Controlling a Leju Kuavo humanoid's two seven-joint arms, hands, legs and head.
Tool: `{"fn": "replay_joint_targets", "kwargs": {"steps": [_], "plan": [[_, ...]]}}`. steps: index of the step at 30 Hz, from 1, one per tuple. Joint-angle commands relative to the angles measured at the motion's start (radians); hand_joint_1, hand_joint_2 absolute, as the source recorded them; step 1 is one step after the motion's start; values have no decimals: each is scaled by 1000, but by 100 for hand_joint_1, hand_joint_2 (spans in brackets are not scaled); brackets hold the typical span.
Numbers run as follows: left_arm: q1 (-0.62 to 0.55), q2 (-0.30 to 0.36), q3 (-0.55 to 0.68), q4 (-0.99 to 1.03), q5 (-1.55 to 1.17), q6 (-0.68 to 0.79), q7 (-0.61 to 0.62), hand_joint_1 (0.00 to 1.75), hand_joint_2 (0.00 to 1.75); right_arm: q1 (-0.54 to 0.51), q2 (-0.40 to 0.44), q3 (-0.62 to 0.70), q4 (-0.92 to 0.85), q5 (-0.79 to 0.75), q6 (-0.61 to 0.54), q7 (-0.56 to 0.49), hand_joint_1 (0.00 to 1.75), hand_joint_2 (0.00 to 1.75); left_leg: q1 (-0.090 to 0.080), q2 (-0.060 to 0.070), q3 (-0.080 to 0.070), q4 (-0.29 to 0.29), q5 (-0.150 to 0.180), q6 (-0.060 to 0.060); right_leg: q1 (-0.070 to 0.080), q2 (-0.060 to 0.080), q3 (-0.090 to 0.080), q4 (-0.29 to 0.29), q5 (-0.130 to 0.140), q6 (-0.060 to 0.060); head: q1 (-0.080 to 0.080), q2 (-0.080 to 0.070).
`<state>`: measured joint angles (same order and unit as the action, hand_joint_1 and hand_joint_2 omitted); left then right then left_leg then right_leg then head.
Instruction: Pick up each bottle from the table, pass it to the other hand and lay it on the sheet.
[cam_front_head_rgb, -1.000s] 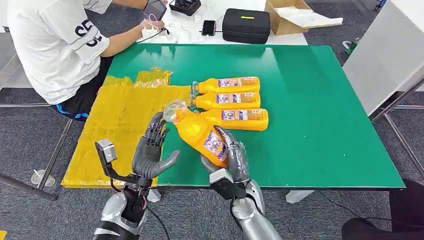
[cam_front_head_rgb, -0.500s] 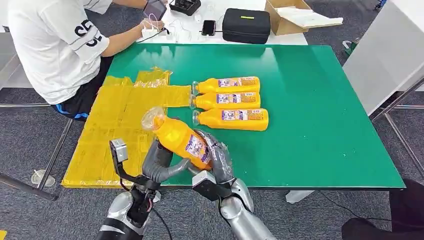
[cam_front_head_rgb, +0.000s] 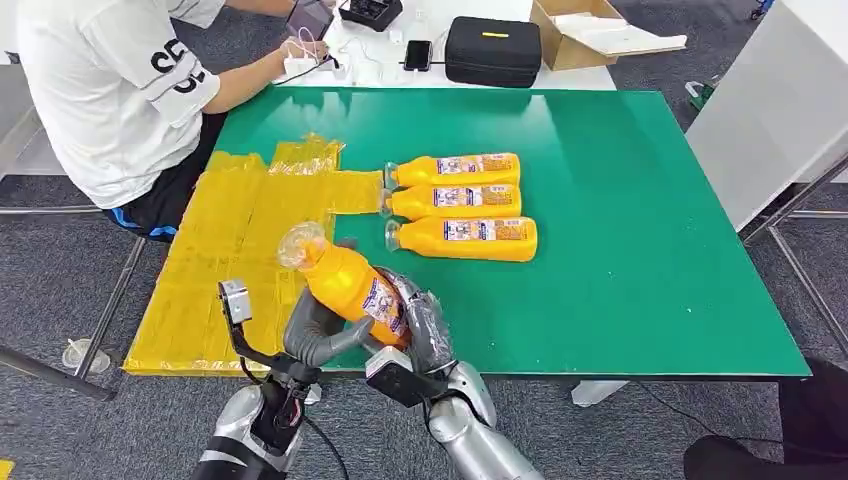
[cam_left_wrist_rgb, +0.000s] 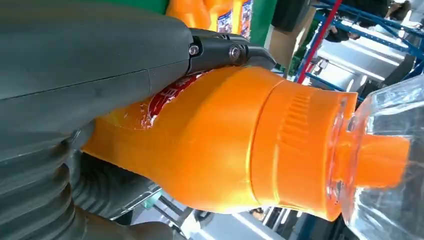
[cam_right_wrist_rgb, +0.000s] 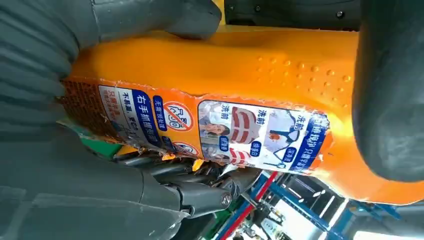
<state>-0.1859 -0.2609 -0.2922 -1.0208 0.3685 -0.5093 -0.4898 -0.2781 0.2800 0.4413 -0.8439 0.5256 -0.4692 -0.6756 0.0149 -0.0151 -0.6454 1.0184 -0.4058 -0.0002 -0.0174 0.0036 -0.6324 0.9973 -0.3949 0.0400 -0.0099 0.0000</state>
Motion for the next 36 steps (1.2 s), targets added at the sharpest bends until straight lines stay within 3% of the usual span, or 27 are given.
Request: {"fn": "replay_joint_targets", "kwargs": {"steps": [1, 7, 19, 23, 24, 25, 26, 27, 30, 36], "plan": [[-68, 27, -60, 114, -48, 73, 26, 0, 175, -52, 36, 83, 153, 32, -12, 16, 175, 175, 1, 3, 6, -1, -2, 0, 2, 1, 6, -1, -1, -2, 0, 0], [-81, 22, -51, 158, -95, 165, 8, 0, 175, -52, 45, 114, 202, 14, -19, 19, 175, 175, 1, 3, 7, -1, -2, 1, 2, 1, 7, -2, -2, -2, 0, 0], [-81, 22, -51, 158, -95, 165, 8, 0, 175, -52, 45, 114, 202, 14, -19, 19, 175, 175, 0, 1, 3, 0, -1, 0, 1, -1, 3, 0, -1, -1, 0, 0], [-76, 18, -52, 133, -143, 214, -16, 0, 175, -51, 46, 117, 205, -4, -13, 17, 175, 175, 1, 2, 7, 0, -3, 1, 2, 0, 7, -1, -2, -3, 0, 0], [-74, 15, -47, 126, -160, 240, -16, 0, 175, -50, 46, 119, 208, -11, -14, 17, 175, 175, 0, 0, 2, 0, -1, 0, 1, -1, 2, 0, -1, -1, 0, 0], [-74, 15, -47, 126, -160, 240, -16, 9, 175, -50, 46, 119, 208, -11, -14, 17, 175, 175, 1, 1, 4, 0, -2, 1, 1, -1, 4, -1, -2, -2, 0, 0], [-73, 12, -36, 129, -150, 236, -11, 61, 175, -51, 46, 121, 211, -13, -13, 18, 175, 175, 0, 1, 2, 0, -1, 0, 1, 0, 2, 0, -1, -1, 0, 0], [-71, 11, -30, 130, -131, 206, -10, 168, 175, -52, 46, 124, 214, -14, -10, 18, 175, 175, 1, 1, 4, 0, -2, 1, 1, -1, 4, -1, -2, -2, 0, 0], [-61, -1, 8, 133, -22, 102, 8, 175, 175, -58, 44, 130, 223, -20, -6, 19, 175, 175, 1, 1, 4, 0, -2, 1, 1, 0, 4, -1, -1, -1, 0, 0], [-38, -11, 26, 58, 79, 70, 29, 175, 175, -60, 39, 132, 229, -19, 2, 28, 175, 175, 1, 1, 6, 0, -2, 1, 2, -1, 6, 0, -2, -2, 0, 0]]}}
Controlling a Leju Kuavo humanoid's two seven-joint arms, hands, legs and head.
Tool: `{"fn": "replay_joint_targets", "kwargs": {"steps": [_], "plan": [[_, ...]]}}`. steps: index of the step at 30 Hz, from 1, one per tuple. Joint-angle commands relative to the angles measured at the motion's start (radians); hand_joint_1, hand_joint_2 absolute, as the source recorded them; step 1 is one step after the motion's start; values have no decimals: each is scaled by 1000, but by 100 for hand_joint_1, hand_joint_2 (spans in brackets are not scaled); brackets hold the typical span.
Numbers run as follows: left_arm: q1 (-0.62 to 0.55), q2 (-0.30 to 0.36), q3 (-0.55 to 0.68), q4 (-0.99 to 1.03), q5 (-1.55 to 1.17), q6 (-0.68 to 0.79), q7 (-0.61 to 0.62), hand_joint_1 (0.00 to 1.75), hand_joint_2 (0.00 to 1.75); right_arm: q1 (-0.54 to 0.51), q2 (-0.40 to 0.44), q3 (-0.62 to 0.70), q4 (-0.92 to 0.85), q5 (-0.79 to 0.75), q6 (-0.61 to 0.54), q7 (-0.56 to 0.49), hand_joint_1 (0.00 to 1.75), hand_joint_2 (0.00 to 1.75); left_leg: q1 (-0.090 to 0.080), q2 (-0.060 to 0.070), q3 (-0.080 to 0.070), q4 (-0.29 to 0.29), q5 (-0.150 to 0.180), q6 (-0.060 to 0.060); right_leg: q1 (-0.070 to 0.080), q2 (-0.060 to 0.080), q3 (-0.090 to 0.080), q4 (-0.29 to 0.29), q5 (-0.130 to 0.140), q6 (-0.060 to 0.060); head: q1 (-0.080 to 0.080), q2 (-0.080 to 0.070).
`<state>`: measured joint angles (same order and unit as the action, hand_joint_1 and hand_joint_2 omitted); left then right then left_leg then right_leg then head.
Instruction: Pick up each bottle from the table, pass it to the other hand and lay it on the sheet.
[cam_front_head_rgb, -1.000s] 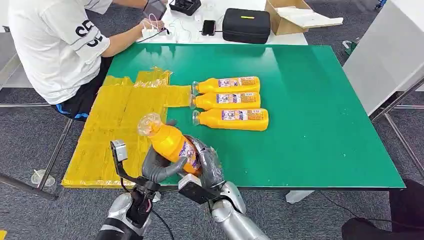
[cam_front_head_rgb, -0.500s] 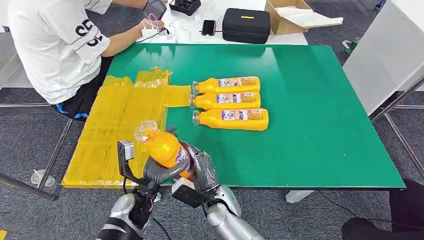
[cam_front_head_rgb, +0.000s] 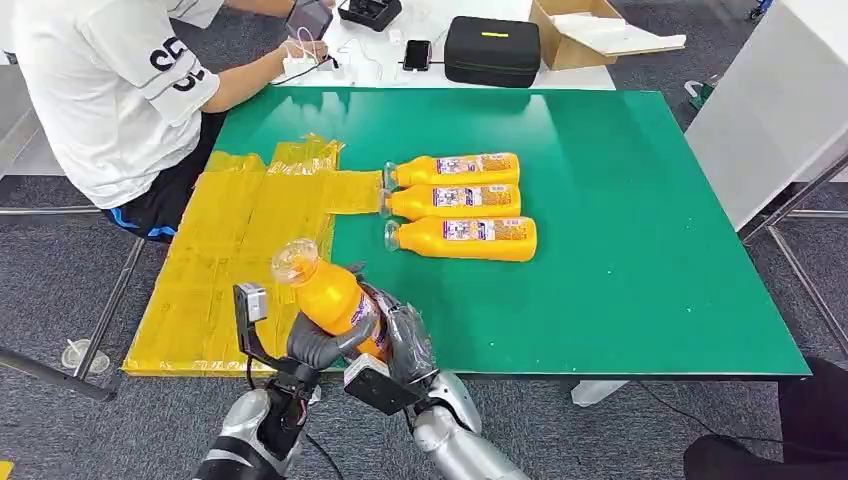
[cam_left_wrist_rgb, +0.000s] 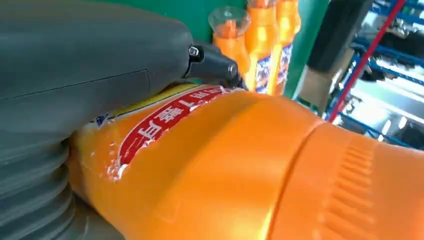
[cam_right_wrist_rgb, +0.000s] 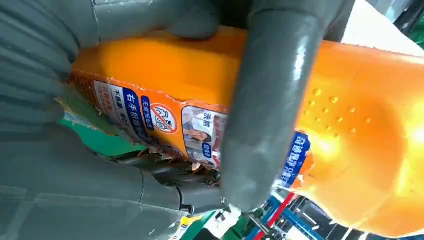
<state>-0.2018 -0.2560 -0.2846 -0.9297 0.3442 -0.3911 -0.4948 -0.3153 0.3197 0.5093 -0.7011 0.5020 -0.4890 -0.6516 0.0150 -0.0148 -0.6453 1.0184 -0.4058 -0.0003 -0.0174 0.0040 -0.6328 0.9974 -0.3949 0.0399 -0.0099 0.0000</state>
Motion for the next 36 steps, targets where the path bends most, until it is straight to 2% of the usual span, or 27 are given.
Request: {"fn": "replay_joint_targets", "kwargs": {"steps": [1, 16, 17, 18, 19, 20, 22, 30, 31, 32, 33, 36], "plan": [[-20, -14, 15, -40, 100, -44, 31, 175, 175, -23, 0, 63, 86, 3, 24, 5, 175, 175, 1, 0, 3, 0, -1, 1, 1, -1, 3, 0, -1, -1, 0, 0], [-26, -17, -1, -13, 117, -42, 32, 175, 175, -31, 0, 68, 97, 21, 21, 22, 175, 175, 1, -1, 3, 0, -1, 1, 1, -2, 4, 0, -2, -1, 0, 0], [-27, -17, -1, -16, 112, -32, 29, 175, 175, -33, 0, 70, 98, 32, 5, 30, 134, 175, 0, -1, 2, 0, -1, 0, 1, -2, 3, 0, -1, -1, 0, 0], [-27, -20, 6, -19, 110, -15, 29, 175, 175, -33, 3, 65, 96, 35, -12, 37, 0, 175, 1, -1, 4, 0, -1, 1, 1, -2, 4, -1, -2, -1, 0, 0], [-25, -18, 8, -27, 97, 0, 18, 175, 175, -31, 5, 60, 89, 32, -20, 42, 0, 175, 0, 0, 2, 0, -1, 1, 1, -2, 3, 0, -1, -1, 0, 0], [-24, -18, 13, -39, 72, 33, -1, 175, 175, -31, 4, 60, 75, 33, -21, 45, 0, 0, 1, 0, 4, 0, -2, 1, 1, -2, 5, -1, -2, -2, 0, 0], [-18, -17, 26, -77, 27, 87, -34, 175, 175, -21, -3, 46, 13, 22, -38, 53, 0, 0, 1, 0, 4, 0, -2, 1, 1, -2, 4, 0, -2, -2, 0, 0], [-12, -6, 122, -204, -107, 307, -108, 175, 175, 116, -111, -13, -468, -4, -81, 82, 0, 0, 1, -2, 2, 1, -1, 1, 1, -4, 3, 0, -2, -1, 0, 0], [-18, -2, 131, -212, -132, 333, -122, 175, 175, 127, -119, -24, -503, -8, -84, 82, 0, 0, 0, -2, 1, 0, 0, 1, 1, -4, 2, 0, -1, -1, 0, 0], [-27, -1, 147, -221, -176, 391, -139, 175, 175, 140, -127, -41, -539, -12, -89, 81, 0, 0, 1, -2, 6, 1, -3, 1, 2, -5, 8, -1, -3, -2, 0, 0], [-35, 2, 158, -224, -196, 418, -145, 175, 175, 150, -128, -54, -562, -23, -93, 78, 0, 0, 1, -1, 1, 0, -1, 1, 1, -3, 2, 0, -1, -1, 1, 0], [-57, 5, 190, -225, -243, 488, -165, 175, 175, 166, -133, -74, -587, -41, -84, 72, 0, 0, 1, 1, 3, 1, -2, 0, 2, 0, 3, 0, -1, -2, -1, 0]]}}
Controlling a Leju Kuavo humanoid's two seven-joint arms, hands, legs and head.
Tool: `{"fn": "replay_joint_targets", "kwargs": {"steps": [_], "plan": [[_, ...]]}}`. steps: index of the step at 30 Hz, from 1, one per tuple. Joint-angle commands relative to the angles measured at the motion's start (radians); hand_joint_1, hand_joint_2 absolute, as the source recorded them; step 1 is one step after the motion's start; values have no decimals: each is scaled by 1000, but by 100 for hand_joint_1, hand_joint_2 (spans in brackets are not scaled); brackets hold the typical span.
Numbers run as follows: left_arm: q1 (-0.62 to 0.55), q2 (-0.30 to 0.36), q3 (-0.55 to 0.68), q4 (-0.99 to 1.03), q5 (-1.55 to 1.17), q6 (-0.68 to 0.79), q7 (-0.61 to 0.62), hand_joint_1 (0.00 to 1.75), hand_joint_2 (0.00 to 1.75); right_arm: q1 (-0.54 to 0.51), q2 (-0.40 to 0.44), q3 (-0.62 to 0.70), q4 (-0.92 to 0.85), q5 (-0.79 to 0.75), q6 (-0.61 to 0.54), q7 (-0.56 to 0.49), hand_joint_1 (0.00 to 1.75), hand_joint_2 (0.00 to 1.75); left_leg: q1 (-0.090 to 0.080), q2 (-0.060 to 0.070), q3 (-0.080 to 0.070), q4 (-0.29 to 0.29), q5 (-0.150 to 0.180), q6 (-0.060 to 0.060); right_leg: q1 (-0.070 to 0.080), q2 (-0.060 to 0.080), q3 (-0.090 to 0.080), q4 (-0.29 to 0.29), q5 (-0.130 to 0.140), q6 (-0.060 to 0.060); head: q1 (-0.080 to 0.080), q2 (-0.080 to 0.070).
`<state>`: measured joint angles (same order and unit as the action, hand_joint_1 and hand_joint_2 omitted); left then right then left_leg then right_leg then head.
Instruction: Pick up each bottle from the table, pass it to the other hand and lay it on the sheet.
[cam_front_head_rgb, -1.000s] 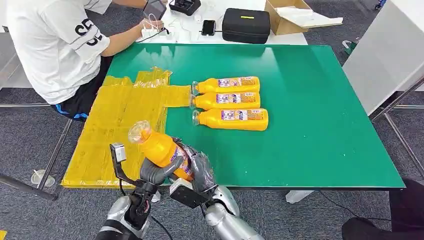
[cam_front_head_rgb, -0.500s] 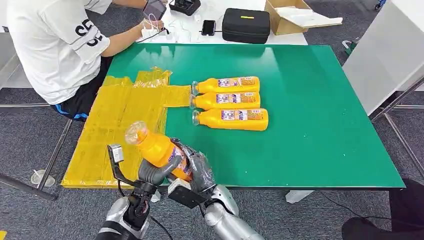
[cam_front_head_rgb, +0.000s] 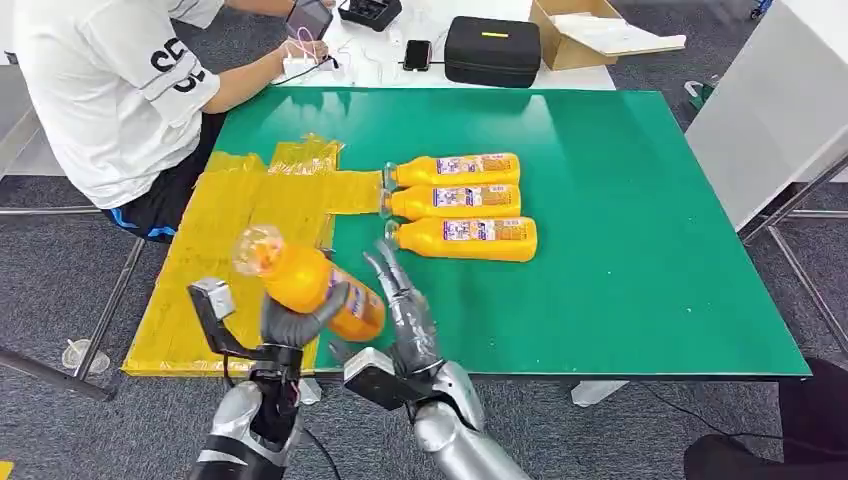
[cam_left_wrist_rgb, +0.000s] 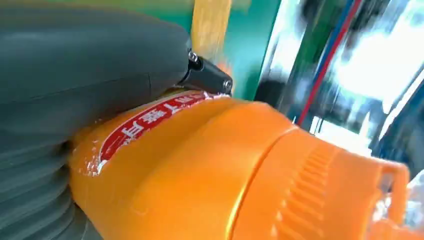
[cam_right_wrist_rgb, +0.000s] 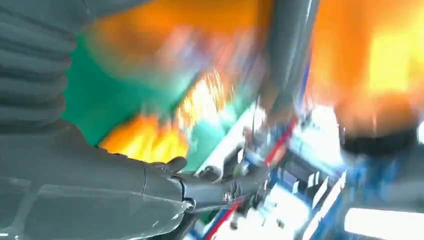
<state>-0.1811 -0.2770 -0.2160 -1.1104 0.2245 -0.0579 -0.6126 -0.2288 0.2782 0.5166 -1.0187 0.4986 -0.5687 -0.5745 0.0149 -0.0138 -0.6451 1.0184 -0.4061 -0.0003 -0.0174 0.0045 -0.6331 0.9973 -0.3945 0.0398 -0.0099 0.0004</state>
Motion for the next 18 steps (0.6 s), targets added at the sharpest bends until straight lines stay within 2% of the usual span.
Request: {"fn": "replay_joint_targets", "kwargs": {"steps": [1, 4, 6, 7, 10, 11, 12, 13, 15, 18], "plan": [[-85, 30, 128, -46, -132, 165, -52, 175, 175, 82, -93, -82, -270, -39, -3, -7, 0, 0, 1, -1, 4, 1, -1, 1, 2, -3, 5, 0, -2, -2, 0, 0], [-110, 42, 131, -47, -255, 298, -86, 175, 175, 84, -90, -80, -283, -52, -4, -33, 0, 0, 1, -1, 4, 0, -1, 1, 1, -3, 5, -1, -2, -2, 0, 0], [-123, 49, 136, -40, -265, 306, -83, 175, 175, 80, -88, -79, -289, -53, -5, -35, 0, 0, 1, 0, 1, 0, 0, 0, 1, -1, 2, 0, 0, -1, 0, 0], [-140, 60, 135, -25, -351, 396, -86, 175, 175, 85, -82, -81, -310, -62, -24, -55, 0, 0, 1, 0, 2, 0, 0, 1, 1, -1, 3, 0, -1, -1, 0, 0], [-223, 108, 122, 132, -551, 562, -86, 175, 175, 86, -79, -59, -358, -95, -28, -78, 0, 0, 2, 1, 8, 1, -3, 1, 3, -2, 9, -1, -3, -3, 0, 0], [-274, 141, 94, 239, -678, 613, -73, 175, 175, 76, -82, -47, -364, -114, -12, -82, 0, 0, 1, -1, 4, 0, -1, 0, 1, -3, 5, 0, -1, -2, 0, 0], [-289, 141, 104, 266, -678, 615, -86, 175, 175, 73, -83, -43, -365, -116, -12, -80, 0, 0, 2, 0, 8, 0, -2, 1, 3, -3, 9, -1, -3, -3, 0, 0], [-328, 176, 46, 363, -842, 708, -46, 175, 175, 62, -85, -33, -356, -130, 5, -79, 0, 0, 1, -1, 5, -1, 0, 0, 2, -3, 6, 0, -1, -3, 1, 0], [-382, 193, 44, 475, -928, 739, -49, 175, 175, 35, -86, -16, -320, -137, 23, -78, 0, 0, 1, 0, 5, -1, 0, 0, 1, -2, 6, -1, -1, -2, 0, 0], [-386, 193, 51, 487, -927, 740, -60, 175, 175, 32, -84, -15, -315, -139, 23, -78, 0, 0, 0, 0, 6, -1, 1, 0, 1, -1, 6, -1, 0, -2, 0, 0]]}}
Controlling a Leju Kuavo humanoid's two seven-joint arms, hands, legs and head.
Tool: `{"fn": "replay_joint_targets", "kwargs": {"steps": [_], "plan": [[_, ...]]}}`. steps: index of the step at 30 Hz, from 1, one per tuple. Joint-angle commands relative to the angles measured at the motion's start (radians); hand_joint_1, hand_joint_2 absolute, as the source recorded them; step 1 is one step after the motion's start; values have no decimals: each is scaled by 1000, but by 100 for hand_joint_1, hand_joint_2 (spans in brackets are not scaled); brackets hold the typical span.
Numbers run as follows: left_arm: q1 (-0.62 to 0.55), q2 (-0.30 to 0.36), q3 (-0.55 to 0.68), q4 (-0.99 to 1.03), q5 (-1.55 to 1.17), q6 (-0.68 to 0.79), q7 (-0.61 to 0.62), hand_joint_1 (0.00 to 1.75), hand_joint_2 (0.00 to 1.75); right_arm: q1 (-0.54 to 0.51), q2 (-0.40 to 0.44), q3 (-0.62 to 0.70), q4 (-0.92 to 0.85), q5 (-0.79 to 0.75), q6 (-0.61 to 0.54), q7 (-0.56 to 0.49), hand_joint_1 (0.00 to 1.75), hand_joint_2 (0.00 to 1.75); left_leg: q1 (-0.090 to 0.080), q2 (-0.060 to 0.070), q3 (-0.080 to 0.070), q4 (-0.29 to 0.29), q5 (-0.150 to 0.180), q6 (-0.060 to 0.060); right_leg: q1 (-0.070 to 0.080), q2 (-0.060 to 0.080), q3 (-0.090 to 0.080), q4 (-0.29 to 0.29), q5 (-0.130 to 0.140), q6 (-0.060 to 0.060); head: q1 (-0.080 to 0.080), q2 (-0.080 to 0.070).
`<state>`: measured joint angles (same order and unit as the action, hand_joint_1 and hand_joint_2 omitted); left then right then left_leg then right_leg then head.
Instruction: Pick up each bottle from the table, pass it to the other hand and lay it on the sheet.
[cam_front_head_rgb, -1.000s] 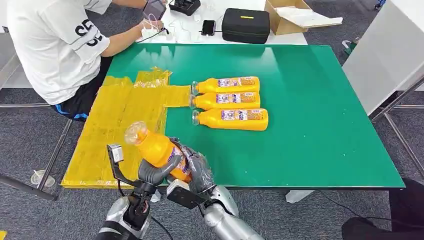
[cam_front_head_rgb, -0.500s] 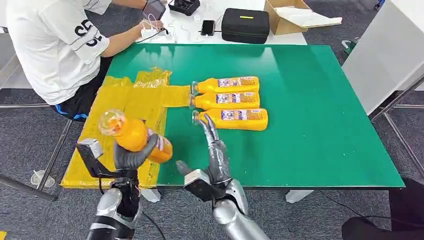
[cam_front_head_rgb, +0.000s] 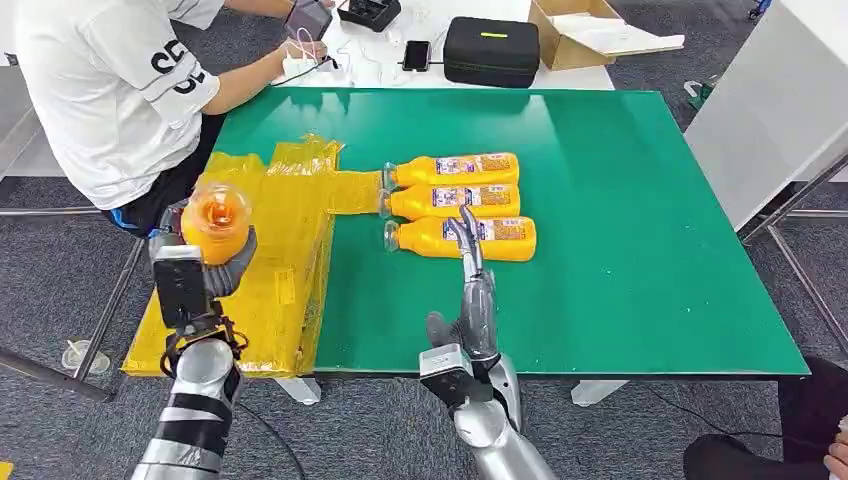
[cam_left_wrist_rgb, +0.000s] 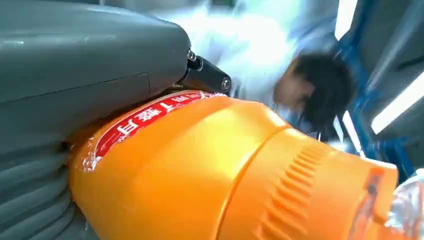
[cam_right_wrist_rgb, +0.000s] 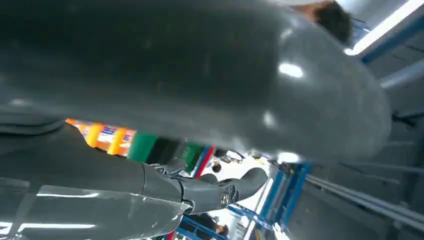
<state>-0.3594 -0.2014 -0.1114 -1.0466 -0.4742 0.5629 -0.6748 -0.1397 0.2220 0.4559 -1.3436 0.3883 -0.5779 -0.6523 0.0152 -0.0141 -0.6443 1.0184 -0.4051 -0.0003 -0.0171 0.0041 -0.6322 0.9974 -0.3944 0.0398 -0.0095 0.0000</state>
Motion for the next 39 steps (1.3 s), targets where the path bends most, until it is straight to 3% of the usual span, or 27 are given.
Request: {"fn": "replay_joint_targets", "kwargs": {"steps": [1, 4, 9, 15, 23, 31, 39], "plan": [[-218, 135, -88, 450, -365, 135, 55, 175, 175, -61, -30, 51, 18, -36, 43, -5, 0, 0, 0, 0, 3, -1, 1, 0, 1, -1, 4, -1, 0, -1, 0, 0], [-304, 193, -187, 620, -563, 18, 156, 175, 175, -79, -33, 68, 55, -48, 83, -3, 0, 0, 1, 3, 5, -1, 0, 0, 1, 1, 5, -1, 0, -3, 0, 0], [-348, 280, -271, 723, -681, -191, 133, 175, 175, -98, -30, 86, 103, -57, 137, -11, 0, 0, 1, 6, 4, -1, 0, -1, 1, 2, 3, -1, 2, -4, 0, 0], [-342, 274, -272, 720, -684, -188, 137, 175, 175, -98, -30, 85, 101, -57, 138, -11, 0, 0, 2, 8, 4, 0, -1, -1, 2, 4, 3, 0, 1, -5, 0, 0], [-341, 298, -270, 762, -654, -427, 113, 175, 175, -116, -18, 100, 156, -65, 184, -11, 0, 0, 1, 7, 2, 0, 1, -1, 1, 4, 1, 0, 2, -4, 0, 0], [-325, 289, -222, 765, -586, -561, 92, 175, 175, -132, -10, 119, 205, -64, 220, -11, 0, 0, 1, 7, 5, -1, 0, -1, 2, 3, 4, -1, 1, -5, 0, 0], [-309, 284, -199, 760, -549, -602, 72, 175, 175, -136, -8, 119, 215, -61, 230, -8, 0, 0, 1, 8, 6, -1, 0, -1, 1, 4, 5, -1, 1, -4, 0, 0]]}}
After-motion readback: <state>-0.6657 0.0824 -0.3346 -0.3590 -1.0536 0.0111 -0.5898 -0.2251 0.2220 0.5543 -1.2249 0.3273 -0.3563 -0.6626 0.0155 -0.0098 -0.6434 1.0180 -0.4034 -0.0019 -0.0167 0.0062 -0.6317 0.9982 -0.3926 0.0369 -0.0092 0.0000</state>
